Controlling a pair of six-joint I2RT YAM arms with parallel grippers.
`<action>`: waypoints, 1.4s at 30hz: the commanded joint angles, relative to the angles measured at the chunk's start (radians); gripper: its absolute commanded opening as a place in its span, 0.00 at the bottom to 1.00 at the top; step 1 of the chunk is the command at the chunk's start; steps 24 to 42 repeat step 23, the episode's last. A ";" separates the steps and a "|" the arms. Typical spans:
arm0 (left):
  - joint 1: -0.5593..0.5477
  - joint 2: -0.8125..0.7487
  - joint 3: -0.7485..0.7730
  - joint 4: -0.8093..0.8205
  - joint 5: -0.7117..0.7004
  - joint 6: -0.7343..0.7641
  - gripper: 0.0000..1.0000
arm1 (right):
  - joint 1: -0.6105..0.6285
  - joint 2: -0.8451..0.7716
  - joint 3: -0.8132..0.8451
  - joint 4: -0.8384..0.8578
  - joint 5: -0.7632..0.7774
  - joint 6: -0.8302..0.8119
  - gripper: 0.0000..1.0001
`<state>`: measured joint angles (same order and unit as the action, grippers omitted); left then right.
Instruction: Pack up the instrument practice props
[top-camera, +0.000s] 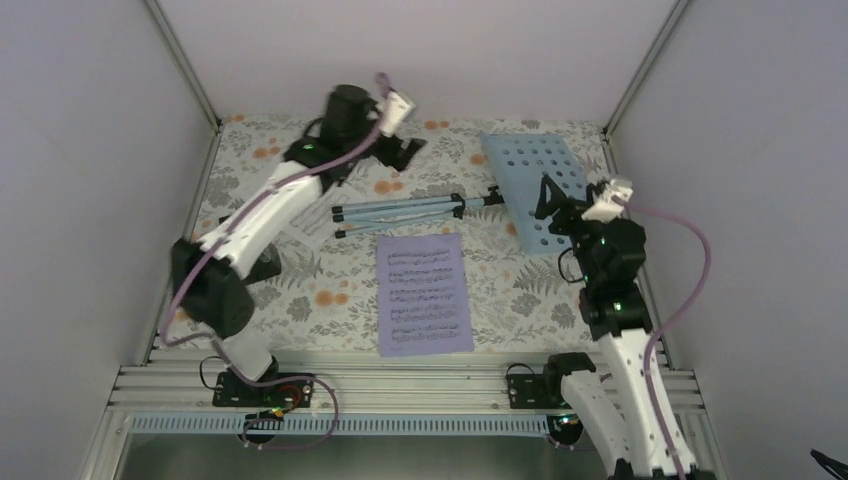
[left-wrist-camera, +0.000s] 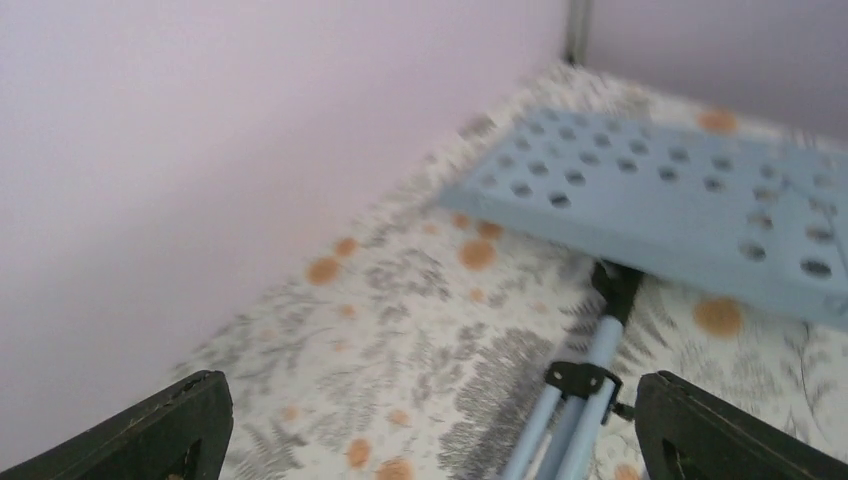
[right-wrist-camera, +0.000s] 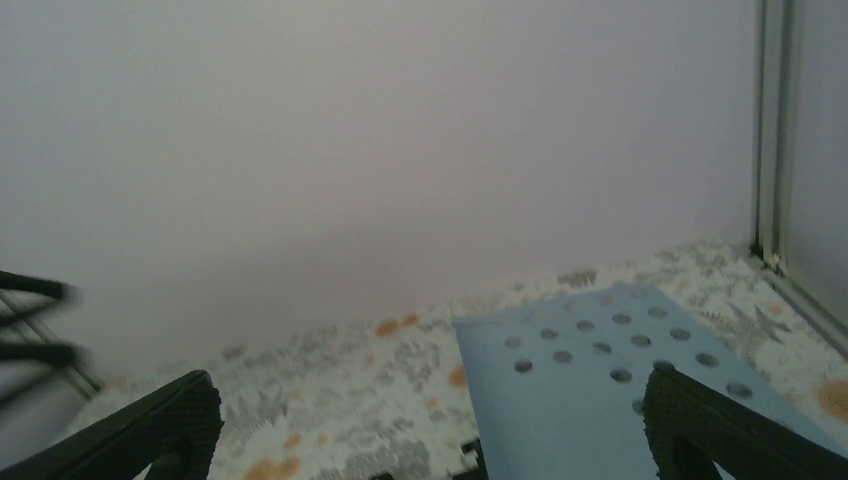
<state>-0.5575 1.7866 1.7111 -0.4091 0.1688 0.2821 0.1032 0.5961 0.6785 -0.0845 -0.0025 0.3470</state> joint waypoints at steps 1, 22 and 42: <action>0.146 -0.233 -0.191 0.169 0.082 -0.222 1.00 | -0.010 0.181 0.074 -0.048 -0.028 -0.082 1.00; 0.735 -0.810 -0.712 0.190 -0.034 -0.362 1.00 | -0.243 0.296 -0.286 0.506 -0.014 -0.028 1.00; 0.735 -0.814 -0.715 0.191 -0.036 -0.362 1.00 | -0.241 0.284 -0.301 0.528 -0.008 -0.028 1.00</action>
